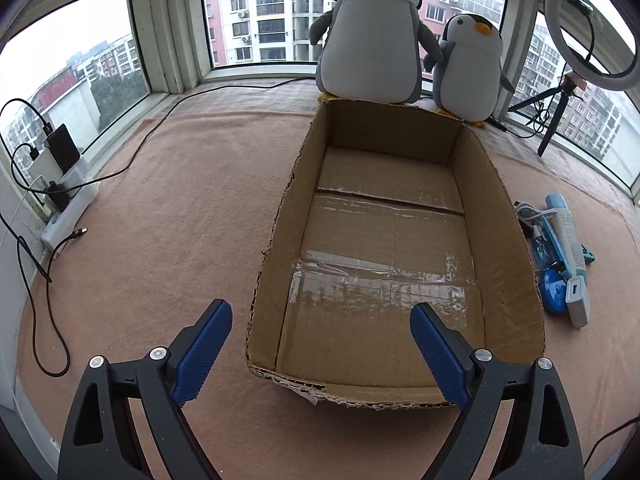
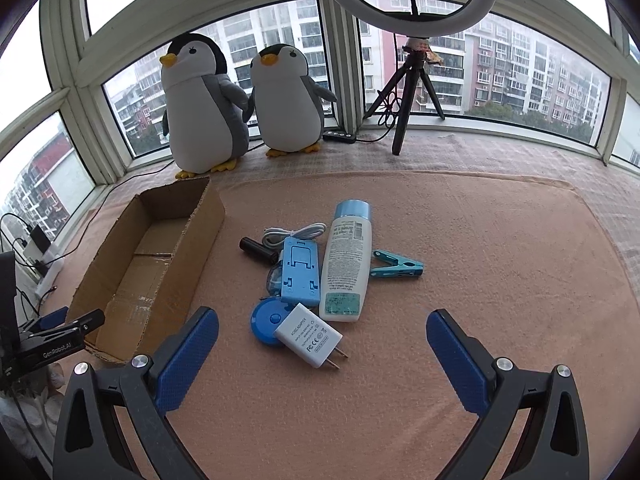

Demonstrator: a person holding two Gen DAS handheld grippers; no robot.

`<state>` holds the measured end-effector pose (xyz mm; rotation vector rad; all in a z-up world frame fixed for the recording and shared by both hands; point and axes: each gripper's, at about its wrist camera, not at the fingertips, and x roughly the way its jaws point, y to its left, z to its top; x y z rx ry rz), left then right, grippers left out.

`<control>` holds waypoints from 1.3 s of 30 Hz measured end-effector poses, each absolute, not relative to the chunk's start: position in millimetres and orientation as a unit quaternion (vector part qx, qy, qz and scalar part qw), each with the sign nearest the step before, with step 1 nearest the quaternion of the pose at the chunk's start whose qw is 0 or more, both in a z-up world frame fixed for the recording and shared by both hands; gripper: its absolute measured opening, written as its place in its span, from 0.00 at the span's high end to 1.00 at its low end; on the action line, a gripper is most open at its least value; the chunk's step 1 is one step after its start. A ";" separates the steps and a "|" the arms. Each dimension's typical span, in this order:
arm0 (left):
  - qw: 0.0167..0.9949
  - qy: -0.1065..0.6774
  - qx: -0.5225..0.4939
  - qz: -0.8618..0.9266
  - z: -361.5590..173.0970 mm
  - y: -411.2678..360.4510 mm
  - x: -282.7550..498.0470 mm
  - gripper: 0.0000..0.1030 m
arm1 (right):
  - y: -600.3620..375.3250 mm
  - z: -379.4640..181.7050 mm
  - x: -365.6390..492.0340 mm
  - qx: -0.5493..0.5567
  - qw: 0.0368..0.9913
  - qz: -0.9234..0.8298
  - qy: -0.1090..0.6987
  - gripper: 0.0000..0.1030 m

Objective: Organize rigid objects
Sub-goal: 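Move the right gripper toward the white lotion bottle with blue cap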

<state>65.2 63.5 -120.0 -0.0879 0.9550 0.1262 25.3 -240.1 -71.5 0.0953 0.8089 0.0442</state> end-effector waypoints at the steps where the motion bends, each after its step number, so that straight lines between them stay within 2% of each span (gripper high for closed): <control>1: 0.884 0.462 -0.043 0.061 -122.1 64.0 66.4 0.13 | -241.8 -72.8 27.2 0.047 0.918 0.019 0.394 0.00; 5: 0.879 0.471 -0.043 0.061 -131.2 65.8 70.5 0.19 | -247.6 -79.3 32.0 0.048 0.915 0.013 0.401 0.00; 7: 0.874 0.480 -0.046 0.061 -137.2 67.7 72.6 0.26 | -249.8 -80.6 34.1 0.048 0.915 0.012 0.401 0.00; 14: 0.872 0.484 -0.047 0.056 -146.9 66.5 76.2 0.35 | -261.6 -87.5 48.4 0.056 0.911 0.008 0.408 0.02; 20: 0.869 0.488 -0.054 0.056 -147.8 67.9 81.2 0.36 | -270.7 -93.0 64.8 0.056 0.906 0.006 0.419 0.08; 28: 0.861 0.502 -0.063 0.058 -156.8 75.1 91.2 0.46 | -270.0 -99.9 99.5 0.056 0.897 0.014 0.439 0.15; 36: 0.861 0.501 -0.068 0.057 -157.3 76.1 92.7 0.46 | -257.6 -119.0 137.0 0.031 0.882 0.009 0.471 0.31; 39: 0.861 0.501 -0.069 0.057 -157.6 76.0 92.8 0.46 | -257.4 -128.6 147.5 0.027 0.874 0.001 0.485 0.31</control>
